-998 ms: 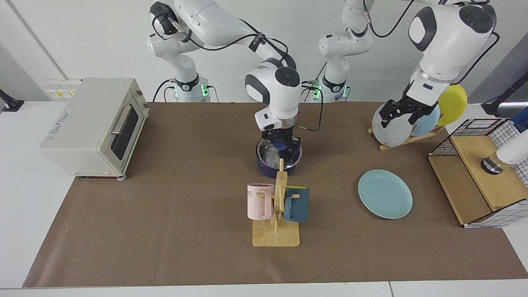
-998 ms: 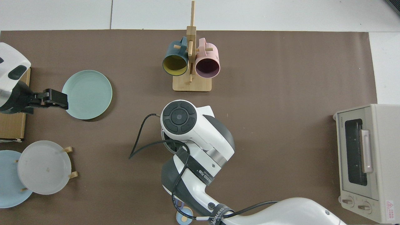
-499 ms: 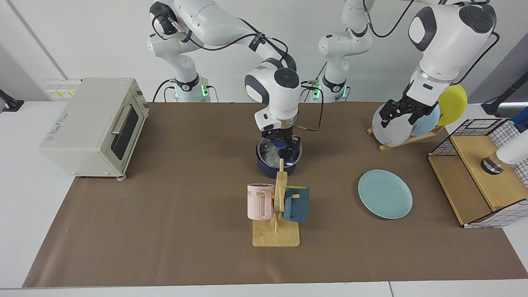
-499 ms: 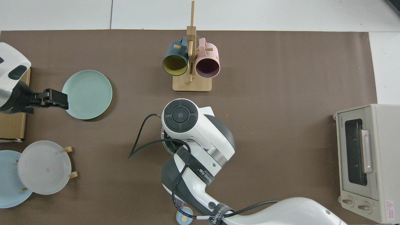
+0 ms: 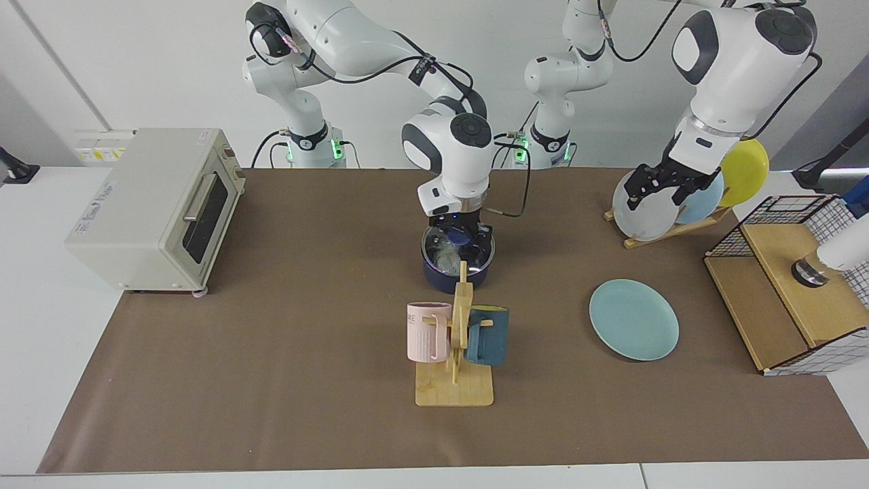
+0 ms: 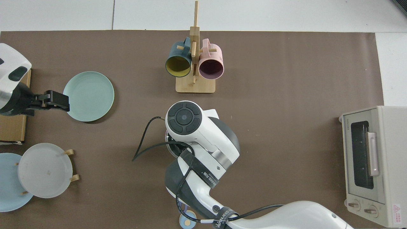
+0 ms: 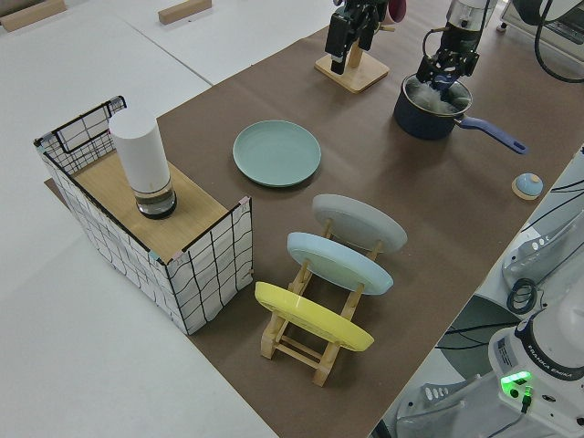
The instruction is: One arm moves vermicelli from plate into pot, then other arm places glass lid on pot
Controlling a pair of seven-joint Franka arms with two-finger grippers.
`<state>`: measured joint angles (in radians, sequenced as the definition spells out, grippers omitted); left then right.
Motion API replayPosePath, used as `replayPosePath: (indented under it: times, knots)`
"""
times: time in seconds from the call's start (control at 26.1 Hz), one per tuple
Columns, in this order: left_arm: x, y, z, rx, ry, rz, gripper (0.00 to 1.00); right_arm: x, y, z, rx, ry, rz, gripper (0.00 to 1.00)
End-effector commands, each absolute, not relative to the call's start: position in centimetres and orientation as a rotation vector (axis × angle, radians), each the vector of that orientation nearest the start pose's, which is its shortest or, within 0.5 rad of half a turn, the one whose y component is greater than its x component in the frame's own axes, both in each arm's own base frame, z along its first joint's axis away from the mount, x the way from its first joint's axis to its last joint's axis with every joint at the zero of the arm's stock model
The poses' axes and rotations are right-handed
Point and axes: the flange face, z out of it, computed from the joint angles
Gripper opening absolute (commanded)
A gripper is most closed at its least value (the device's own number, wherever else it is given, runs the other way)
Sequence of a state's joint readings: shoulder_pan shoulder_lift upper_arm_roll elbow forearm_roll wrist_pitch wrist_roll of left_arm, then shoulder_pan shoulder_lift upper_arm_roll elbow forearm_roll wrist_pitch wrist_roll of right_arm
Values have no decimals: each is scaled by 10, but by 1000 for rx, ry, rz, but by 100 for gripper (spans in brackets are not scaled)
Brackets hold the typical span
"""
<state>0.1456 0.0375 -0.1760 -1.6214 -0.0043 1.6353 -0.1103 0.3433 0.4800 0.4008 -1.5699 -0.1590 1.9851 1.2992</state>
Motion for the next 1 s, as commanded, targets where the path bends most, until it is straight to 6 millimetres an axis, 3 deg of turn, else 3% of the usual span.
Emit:
replayPosePath:
  times: [0.0, 0.96]
  knots:
    - [562, -17, 588, -3138, -123, 33, 100, 522, 422, 385, -3020, 838, 55, 0]
    - [562, -18, 587, -3139, -120, 36, 100, 507, 420, 377, -3023, 811, -55, 0]
